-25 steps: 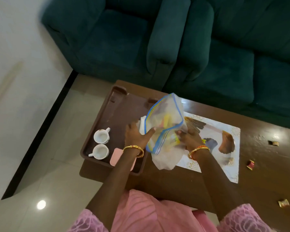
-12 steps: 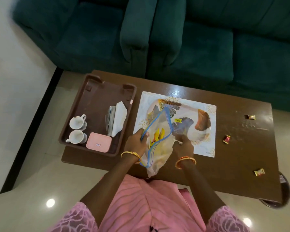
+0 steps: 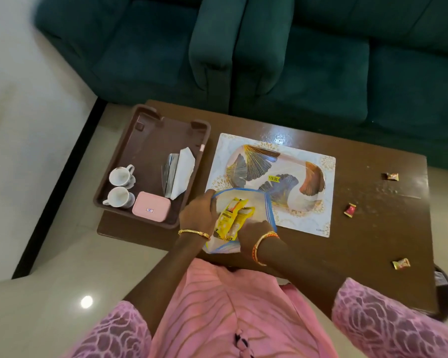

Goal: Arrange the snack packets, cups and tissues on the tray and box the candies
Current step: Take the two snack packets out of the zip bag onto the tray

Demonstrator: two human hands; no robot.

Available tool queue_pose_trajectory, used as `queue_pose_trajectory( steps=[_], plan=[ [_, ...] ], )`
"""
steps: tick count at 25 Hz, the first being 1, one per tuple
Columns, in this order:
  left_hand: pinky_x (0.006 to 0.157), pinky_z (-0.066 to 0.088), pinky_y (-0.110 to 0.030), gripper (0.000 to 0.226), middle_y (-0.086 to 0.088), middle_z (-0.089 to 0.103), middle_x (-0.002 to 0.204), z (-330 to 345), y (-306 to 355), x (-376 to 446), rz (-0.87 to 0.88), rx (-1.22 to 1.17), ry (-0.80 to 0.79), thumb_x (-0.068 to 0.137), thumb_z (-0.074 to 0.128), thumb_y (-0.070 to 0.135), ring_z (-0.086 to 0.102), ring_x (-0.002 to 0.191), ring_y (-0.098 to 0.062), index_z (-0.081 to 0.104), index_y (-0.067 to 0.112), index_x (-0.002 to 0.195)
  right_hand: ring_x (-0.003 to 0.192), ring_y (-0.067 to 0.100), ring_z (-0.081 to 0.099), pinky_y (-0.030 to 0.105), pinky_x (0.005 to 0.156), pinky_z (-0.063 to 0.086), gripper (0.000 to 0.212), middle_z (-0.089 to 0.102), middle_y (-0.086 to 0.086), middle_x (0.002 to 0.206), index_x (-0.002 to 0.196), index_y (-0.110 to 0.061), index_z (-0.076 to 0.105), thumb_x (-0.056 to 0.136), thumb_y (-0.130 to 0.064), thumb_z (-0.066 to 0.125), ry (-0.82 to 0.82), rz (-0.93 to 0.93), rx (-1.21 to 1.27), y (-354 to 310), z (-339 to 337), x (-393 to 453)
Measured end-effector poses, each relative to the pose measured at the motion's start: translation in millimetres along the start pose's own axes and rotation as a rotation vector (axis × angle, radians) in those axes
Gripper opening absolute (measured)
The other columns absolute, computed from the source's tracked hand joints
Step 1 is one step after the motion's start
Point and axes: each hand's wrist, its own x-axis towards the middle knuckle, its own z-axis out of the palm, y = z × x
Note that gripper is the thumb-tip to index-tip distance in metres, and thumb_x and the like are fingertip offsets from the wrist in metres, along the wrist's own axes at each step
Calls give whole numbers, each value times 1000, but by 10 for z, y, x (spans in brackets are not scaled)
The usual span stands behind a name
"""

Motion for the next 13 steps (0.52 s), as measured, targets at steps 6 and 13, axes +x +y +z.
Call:
queue_pose_trajectory(
  steps=[6, 13],
  plan=[
    [75, 49, -41, 30, -14, 65, 113, 37, -73, -47, 50, -42, -7, 92, 46, 18, 61, 100, -36, 59, 14, 119, 109, 37, 58, 42, 87, 49, 27, 59, 19, 117, 112, -5, 58, 86, -10, 49, 152, 14, 287, 102, -66, -11],
    [71, 51, -39, 26, -12, 64, 105, 53, -148, -159, 49, -128, 7, 88, 57, 23, 62, 93, -31, 63, 14, 112, 133, 37, 33, 50, 107, 33, 40, 36, 17, 146, 137, -12, 41, 99, -25, 34, -66, -235, -222, -150, 279, 1007]
  ],
)
